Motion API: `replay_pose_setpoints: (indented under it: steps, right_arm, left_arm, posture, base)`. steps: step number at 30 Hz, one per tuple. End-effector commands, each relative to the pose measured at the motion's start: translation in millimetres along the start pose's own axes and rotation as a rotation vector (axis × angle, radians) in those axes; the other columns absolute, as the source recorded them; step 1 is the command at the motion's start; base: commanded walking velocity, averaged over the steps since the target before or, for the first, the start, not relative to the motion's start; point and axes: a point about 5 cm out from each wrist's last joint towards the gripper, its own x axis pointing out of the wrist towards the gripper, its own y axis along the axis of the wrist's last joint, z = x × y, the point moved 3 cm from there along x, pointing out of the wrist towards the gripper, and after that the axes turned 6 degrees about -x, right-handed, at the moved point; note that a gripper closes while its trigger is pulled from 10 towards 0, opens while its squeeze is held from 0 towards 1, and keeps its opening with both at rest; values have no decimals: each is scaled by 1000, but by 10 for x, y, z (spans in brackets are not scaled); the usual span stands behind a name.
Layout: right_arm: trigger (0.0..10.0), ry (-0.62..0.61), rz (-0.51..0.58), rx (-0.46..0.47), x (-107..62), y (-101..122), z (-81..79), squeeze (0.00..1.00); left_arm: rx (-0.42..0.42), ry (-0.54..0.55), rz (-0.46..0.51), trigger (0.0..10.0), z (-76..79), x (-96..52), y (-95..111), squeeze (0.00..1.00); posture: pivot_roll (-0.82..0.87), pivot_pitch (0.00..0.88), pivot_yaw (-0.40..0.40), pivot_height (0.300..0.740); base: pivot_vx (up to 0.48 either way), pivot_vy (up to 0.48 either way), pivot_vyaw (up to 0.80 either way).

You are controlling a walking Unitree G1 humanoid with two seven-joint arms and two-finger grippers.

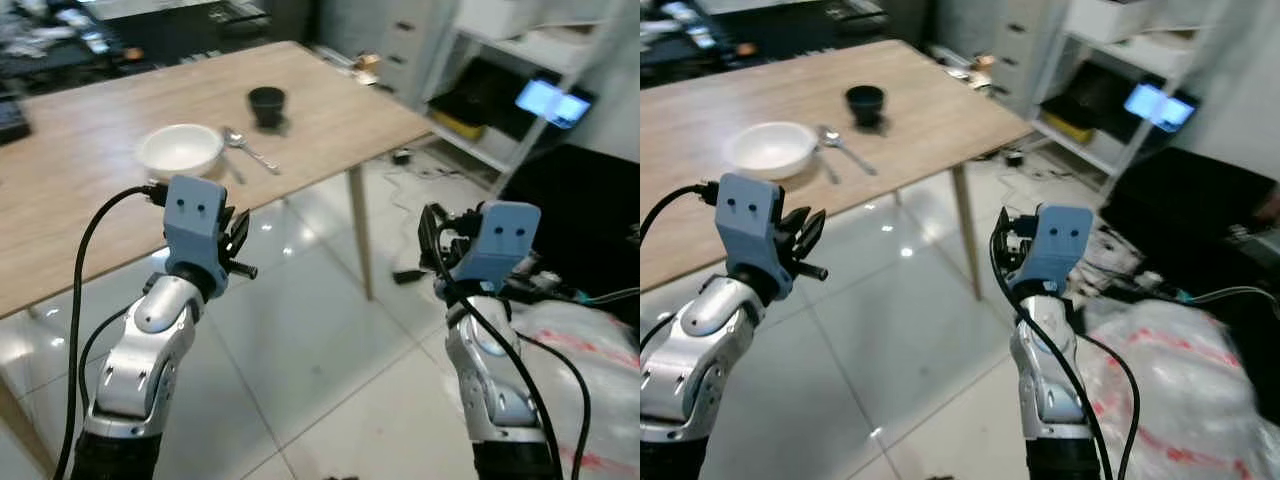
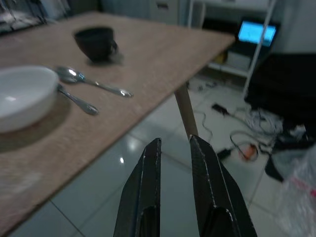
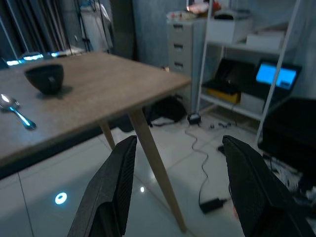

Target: Setting the table

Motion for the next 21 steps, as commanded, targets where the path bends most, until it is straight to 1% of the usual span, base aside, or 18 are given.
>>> replay_pose_setpoints:
  steps: [1, 3, 4, 5, 7, 8, 9, 10, 11, 12, 13, 14, 15, 16, 17, 18, 20, 21]
  right_arm:
    - [10000, 7, -36, -17, -31, -105, 3, 0]
    - [10000, 9, -49, -27, -42, -150, 10, 0]
    - [10000, 16, -96, -52, -80, -299, 30, 0]
    - [10000, 16, -96, -52, -80, -299, 30, 0]
    - [10000, 42, -163, -99, -147, -502, 45, 0]
    - [10000, 42, -163, -99, -147, -502, 45, 0]
    - [10000, 60, -204, -126, -189, -615, 51, 0]
    - [10000, 60, -204, -126, -189, -615, 51, 0]
    - [10000, 70, -233, -148, -232, -706, 65, 0]
    - [10000, 70, -233, -148, -232, -706, 65, 0]
    - [10000, 129, -332, -203, -395, -983, 77, 0]
    - [10000, 129, -332, -203, -395, -983, 77, 0]
    - [10000, 160, -380, -223, -485, -1115, 83, 0]
    - [10000, 180, -463, -257, -663, -1348, 129, 0]
    - [10000, 183, -489, -262, -719, -1416, 145, 0]
    - [10000, 183, -489, -262, -719, -1416, 145, 0]
    - [10000, 187, -566, -277, -885, -1611, 187, 0]
    - [10000, 189, -586, -281, -932, -1664, 197, 0]
  left_arm:
    - [-21, 19, -46, 10000, -58, -28, -131, 0]
    - [-12, 26, -59, 10000, -79, -38, -174, 0]
    - [-3, 38, -92, 10000, -128, -68, -294, 0]
    - [-3, 38, -92, 10000, -128, -68, -294, 0]
    - [16, 57, -142, 10000, -194, -115, -453, 0]
    - [16, 57, -142, 10000, -194, -115, -453, 0]
    - [31, 63, -167, 10000, -227, -142, -529, 0]
    - [31, 63, -167, 10000, -227, -142, -529, 0]
    - [53, 67, -188, 10000, -256, -170, -600, 0]
    - [53, 67, -188, 10000, -256, -170, -600, 0]
    - [87, 79, -256, 10000, -363, -267, -836, 0]
    - [87, 79, -256, 10000, -363, -267, -836, 0]
    - [104, 79, -289, 10000, -407, -317, -949, 0]
    - [106, 81, -353, 10000, -480, -416, -1162, 0]
    - [103, 79, -372, 10000, -496, -445, -1223, 0]
    - [103, 79, -372, 10000, -496, -445, -1223, 0]
    - [96, 90, -417, 10000, -546, -521, -1398, 0]
    - [91, 94, -429, 10000, -559, -542, -1449, 0]
  posture:
    - [-8, 58, 68, 740]
    - [-8, 58, 67, 740]
    - [-8, 60, 66, 740]
    - [-8, 60, 66, 740]
    - [-9, 62, 64, 740]
    - [-9, 62, 64, 740]
    - [-9, 62, 64, 740]
    - [-9, 62, 64, 740]
    - [-9, 64, 62, 740]
    - [-9, 64, 62, 740]
    - [-14, 66, 61, 740]
    - [-14, 66, 61, 740]
    - [-12, 68, 59, 740]
    - [-17, 68, 58, 740]
    - [-17, 68, 58, 740]
    - [-17, 68, 58, 740]
    - [-17, 71, 55, 740]
    - [-17, 71, 55, 740]
  base:
    - [0, 0, -800]
    - [0, 0, -800]
    - [0, 0, -800]
    - [0, 0, -800]
    - [0, 0, -800]
    - [0, 0, -800]
    - [0, 0, -800]
    - [0, 0, -800]
    - [0, 0, -800]
    - [0, 0, -800]
    - [0, 0, -800]
    - [0, 0, -800]
    - [0, 0, -800]
    - [0, 0, -800]
    - [0, 0, -800]
    - [0, 0, -800]
    - [0, 0, -800]
    - [0, 0, -800]
